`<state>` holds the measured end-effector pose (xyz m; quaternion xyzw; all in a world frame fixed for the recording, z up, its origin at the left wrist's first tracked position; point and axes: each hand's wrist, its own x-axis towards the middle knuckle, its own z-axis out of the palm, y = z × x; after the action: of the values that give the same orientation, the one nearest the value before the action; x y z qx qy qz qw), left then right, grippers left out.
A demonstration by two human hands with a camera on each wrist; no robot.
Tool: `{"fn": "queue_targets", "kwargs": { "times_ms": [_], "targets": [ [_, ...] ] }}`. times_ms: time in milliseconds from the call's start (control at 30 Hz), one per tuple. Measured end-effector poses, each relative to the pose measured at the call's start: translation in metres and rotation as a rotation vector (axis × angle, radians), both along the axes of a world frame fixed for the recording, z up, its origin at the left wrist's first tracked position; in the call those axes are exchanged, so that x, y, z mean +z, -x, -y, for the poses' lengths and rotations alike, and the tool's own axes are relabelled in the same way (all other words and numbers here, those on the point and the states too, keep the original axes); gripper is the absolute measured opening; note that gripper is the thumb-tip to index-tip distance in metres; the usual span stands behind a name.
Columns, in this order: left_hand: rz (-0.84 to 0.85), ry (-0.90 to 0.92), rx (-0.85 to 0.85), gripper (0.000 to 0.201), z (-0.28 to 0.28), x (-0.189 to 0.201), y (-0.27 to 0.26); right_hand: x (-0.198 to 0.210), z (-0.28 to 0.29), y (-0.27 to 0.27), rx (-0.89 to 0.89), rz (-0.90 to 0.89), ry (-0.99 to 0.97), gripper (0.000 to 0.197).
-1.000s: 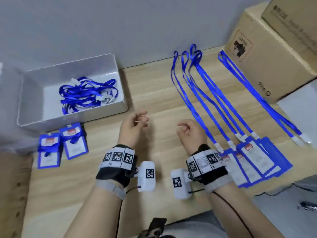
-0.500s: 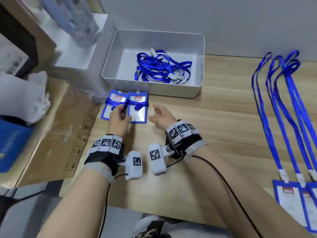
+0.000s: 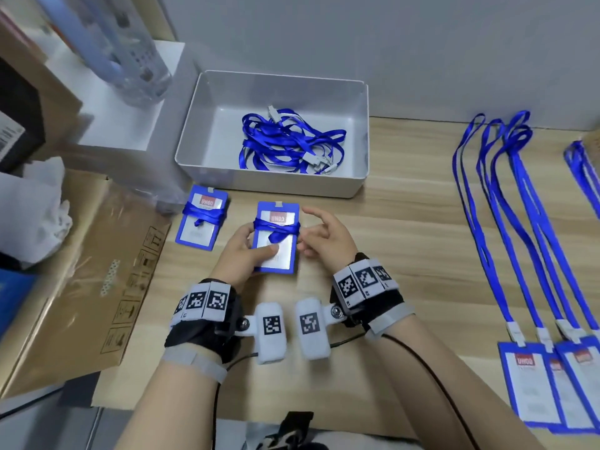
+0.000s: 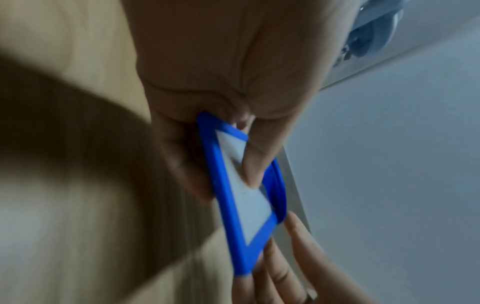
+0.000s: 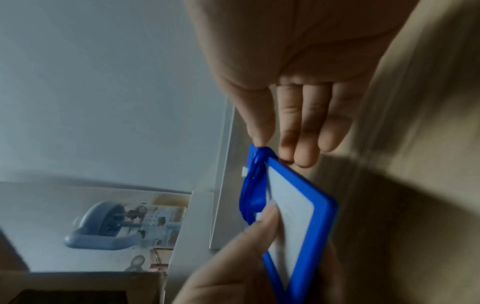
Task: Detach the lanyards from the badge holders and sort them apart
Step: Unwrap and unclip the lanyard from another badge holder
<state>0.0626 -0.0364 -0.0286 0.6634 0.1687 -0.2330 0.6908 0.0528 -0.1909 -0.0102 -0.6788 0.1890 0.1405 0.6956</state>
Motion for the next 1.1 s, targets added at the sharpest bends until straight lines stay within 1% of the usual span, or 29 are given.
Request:
{"fn": "queue_targets", "kwargs": {
  "times_ms": [67, 133, 267, 333, 400, 467, 567, 633, 733, 833, 900, 933, 1000, 1100],
  "targets": [
    [-0.008, 0.077, -0.059, 0.05, 0.013, 0.01, 0.005, 0.006, 0.015, 0.011, -0.059, 0.102, 0.036, 0.034],
    [0.002, 0.148, -0.112, 0.055, 0.028, 0.022, 0.01, 0.012, 0.031, 0.023, -0.105, 0.192, 0.106, 0.038],
    [0.019, 0.24, -0.19, 0.05, 0.059, 0.042, 0.023, 0.028, 0.061, 0.044, -0.133, 0.268, 0.183, 0.037],
    [0.041, 0.211, -0.22, 0.046, 0.075, 0.047, 0.03, 0.035, 0.073, 0.053, -0.132, 0.303, 0.228, 0.036],
    [0.076, 0.144, -0.244, 0.04, 0.09, 0.048, 0.038, 0.042, 0.087, 0.064, -0.109, 0.346, 0.276, 0.035],
    [0.109, 0.098, -0.252, 0.034, 0.103, 0.05, 0.046, 0.051, 0.1, 0.076, -0.076, 0.372, 0.321, 0.031],
    [0.157, 0.09, -0.258, 0.028, 0.123, 0.055, 0.058, 0.063, 0.119, 0.09, -0.052, 0.389, 0.384, 0.024],
    [0.195, 0.082, -0.225, 0.024, 0.135, 0.061, 0.064, 0.07, 0.128, 0.099, -0.045, 0.4, 0.405, 0.024],
    [0.243, 0.048, -0.161, 0.021, 0.149, 0.067, 0.072, 0.079, 0.137, 0.111, -0.067, 0.413, 0.392, 0.021],
    [0.308, -0.022, -0.178, 0.014, 0.16, 0.073, 0.077, 0.082, 0.144, 0.12, -0.156, 0.397, 0.331, 0.03],
    [0.326, -0.047, -0.184, 0.006, 0.165, 0.078, 0.08, 0.084, 0.15, 0.125, -0.215, 0.401, 0.258, 0.029],
    [0.334, -0.054, -0.193, 0.011, 0.166, 0.079, 0.08, 0.085, 0.154, 0.127, -0.245, 0.404, 0.214, 0.027],
    [0.352, -0.067, -0.255, 0.019, 0.167, 0.083, 0.082, 0.089, 0.162, 0.13, -0.318, 0.396, 0.128, 0.023],
    [0.381, -0.094, -0.409, 0.017, 0.168, 0.09, 0.087, 0.091, 0.175, 0.132, -0.445, 0.375, 0.003, 0.018]
  ]
}}
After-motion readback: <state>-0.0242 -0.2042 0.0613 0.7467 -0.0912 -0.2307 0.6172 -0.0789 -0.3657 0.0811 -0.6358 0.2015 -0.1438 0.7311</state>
